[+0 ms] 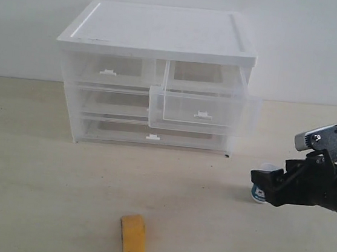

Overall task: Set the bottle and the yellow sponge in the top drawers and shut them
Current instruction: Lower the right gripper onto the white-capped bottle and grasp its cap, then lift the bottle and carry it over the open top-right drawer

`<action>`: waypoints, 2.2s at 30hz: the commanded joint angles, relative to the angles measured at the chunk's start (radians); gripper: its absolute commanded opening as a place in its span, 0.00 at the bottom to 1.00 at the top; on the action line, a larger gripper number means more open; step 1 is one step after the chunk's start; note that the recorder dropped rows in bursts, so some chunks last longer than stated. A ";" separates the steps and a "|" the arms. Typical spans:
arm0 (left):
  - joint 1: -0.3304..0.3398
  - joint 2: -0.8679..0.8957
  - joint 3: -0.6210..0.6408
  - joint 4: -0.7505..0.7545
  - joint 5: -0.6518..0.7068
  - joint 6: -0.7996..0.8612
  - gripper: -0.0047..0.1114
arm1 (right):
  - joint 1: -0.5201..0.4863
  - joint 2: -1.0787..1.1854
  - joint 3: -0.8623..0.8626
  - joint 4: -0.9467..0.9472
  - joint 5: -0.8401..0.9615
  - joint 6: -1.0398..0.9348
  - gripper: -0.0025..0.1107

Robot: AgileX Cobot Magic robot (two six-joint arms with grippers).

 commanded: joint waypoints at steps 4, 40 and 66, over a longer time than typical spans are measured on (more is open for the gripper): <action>0.003 -0.003 0.004 -0.010 -0.007 0.003 0.08 | 0.001 0.060 -0.041 -0.002 -0.015 0.002 0.67; 0.003 -0.003 0.004 -0.010 -0.007 0.003 0.08 | 0.001 -0.165 -0.069 -0.254 0.253 0.333 0.02; 0.003 -0.003 0.004 -0.010 -0.007 0.003 0.08 | 0.001 -0.523 -0.432 -0.943 -0.024 1.067 0.02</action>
